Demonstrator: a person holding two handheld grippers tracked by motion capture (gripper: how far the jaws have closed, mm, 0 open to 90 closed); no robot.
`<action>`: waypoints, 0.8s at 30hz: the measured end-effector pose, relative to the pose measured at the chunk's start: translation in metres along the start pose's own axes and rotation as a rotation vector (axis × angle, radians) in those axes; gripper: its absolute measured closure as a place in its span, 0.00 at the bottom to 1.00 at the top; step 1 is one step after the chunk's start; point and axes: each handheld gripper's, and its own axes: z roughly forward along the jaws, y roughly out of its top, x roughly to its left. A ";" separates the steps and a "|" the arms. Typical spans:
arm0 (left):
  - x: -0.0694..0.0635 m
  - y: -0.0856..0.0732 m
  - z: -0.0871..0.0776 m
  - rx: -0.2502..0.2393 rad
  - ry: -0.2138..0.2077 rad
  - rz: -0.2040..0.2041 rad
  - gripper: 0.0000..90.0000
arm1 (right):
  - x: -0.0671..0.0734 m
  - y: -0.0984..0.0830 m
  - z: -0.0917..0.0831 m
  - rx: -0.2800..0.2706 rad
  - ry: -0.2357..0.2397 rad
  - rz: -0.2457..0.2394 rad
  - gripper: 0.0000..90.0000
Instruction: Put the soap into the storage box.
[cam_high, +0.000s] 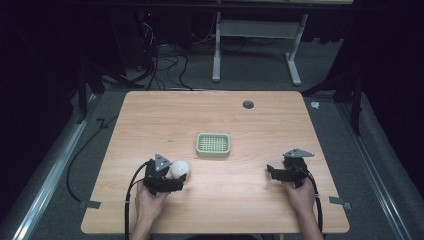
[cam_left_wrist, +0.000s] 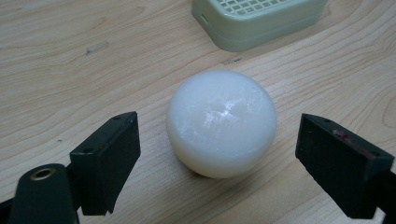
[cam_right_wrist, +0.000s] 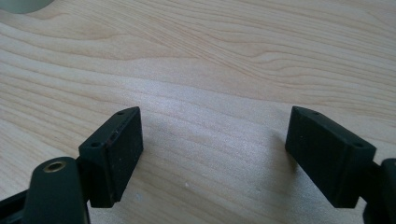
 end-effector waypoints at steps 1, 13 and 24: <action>0.000 0.000 0.002 0.003 0.001 0.002 0.16 | 0.000 0.000 0.000 0.000 0.000 0.000 0.22; -0.003 0.003 0.017 0.030 -0.004 0.002 0.16 | 0.000 0.000 0.000 0.000 0.000 0.000 0.22; -0.006 0.004 0.031 0.053 0.013 0.014 0.16 | 0.000 0.000 0.000 0.000 0.002 0.003 0.22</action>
